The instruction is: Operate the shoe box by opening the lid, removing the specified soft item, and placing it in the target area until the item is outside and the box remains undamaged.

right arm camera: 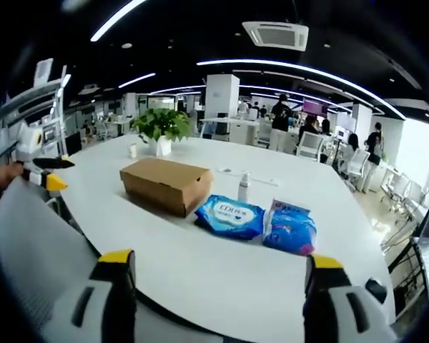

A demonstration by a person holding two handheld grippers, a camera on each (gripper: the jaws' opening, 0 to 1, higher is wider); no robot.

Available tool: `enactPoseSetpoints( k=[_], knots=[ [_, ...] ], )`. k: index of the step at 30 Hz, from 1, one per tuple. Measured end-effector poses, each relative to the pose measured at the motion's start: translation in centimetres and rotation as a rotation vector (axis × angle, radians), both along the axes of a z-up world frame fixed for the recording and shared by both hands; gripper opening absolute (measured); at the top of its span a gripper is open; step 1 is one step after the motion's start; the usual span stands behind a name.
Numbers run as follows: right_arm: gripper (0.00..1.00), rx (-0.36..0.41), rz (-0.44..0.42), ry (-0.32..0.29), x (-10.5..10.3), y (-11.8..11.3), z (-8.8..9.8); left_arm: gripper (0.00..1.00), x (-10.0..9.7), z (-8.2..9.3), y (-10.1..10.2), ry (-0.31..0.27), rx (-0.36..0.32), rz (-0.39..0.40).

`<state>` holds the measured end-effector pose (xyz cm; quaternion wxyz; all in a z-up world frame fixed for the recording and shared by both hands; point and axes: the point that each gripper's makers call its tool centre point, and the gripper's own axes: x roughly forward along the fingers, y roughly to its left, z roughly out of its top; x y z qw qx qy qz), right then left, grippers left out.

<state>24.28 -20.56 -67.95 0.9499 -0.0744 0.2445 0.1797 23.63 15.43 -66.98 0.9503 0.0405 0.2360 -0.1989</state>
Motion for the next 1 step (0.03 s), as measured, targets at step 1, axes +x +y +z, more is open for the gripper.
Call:
enactPoseSetpoints(
  k=[1],
  knots=[
    [0.99,0.001,-0.001,0.0,-0.01,-0.02,-0.01,1.0,0.0,0.01,-0.03,0.0,-0.001,-0.001]
  ],
)
